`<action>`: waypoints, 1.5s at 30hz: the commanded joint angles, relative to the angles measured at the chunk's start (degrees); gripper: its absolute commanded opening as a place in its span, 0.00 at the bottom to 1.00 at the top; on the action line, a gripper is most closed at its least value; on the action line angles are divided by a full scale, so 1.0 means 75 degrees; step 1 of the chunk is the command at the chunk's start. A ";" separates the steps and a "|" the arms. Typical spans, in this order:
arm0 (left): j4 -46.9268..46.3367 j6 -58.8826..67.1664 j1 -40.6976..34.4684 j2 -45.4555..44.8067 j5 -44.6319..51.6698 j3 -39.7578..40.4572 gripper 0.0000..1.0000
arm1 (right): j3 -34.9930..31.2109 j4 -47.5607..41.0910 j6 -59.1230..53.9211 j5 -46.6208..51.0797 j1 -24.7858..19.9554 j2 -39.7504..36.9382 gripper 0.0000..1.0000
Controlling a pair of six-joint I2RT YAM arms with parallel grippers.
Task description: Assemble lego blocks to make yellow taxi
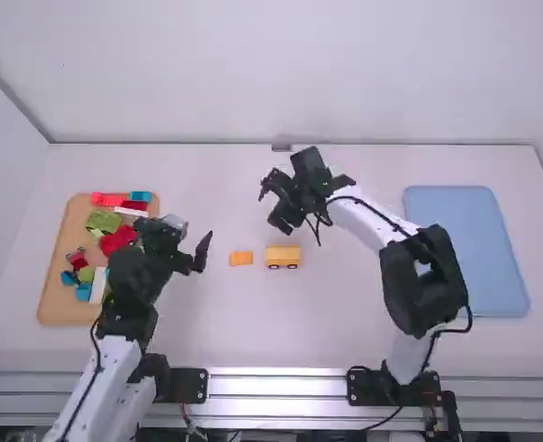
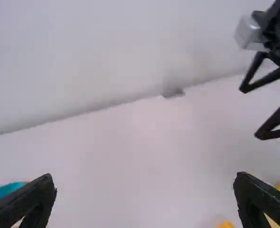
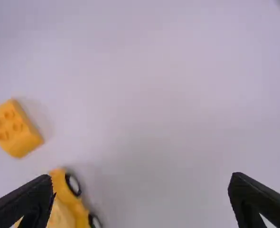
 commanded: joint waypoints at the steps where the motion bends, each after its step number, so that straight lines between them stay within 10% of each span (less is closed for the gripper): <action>1: -0.0201 0.1629 0.0044 0.0950 0.1795 0.0708 0.99 | -0.0574 0.0434 0.0192 0.0006 -0.0289 -0.0848 0.98; 16: -0.4118 0.9142 0.0044 0.6639 0.4838 0.3672 0.99 | -0.1813 0.1445 0.0076 0.0070 -0.0839 -0.1174 0.98; 27: -0.3800 0.9197 0.0044 0.8591 0.5030 0.4313 0.99 | -0.1862 0.1221 -0.0941 -0.0781 -0.0924 -0.1177 0.98; 34: -0.2547 0.7819 0.0044 0.8591 0.4287 0.3748 0.99 | -0.2075 0.0592 -0.2973 -0.4194 -0.1888 -0.1268 0.98; 45: 0.0032 0.6583 0.0277 0.9011 0.5202 0.2871 0.99 | -0.3378 0.3121 -0.2847 -0.5878 -0.2547 -0.1268 0.98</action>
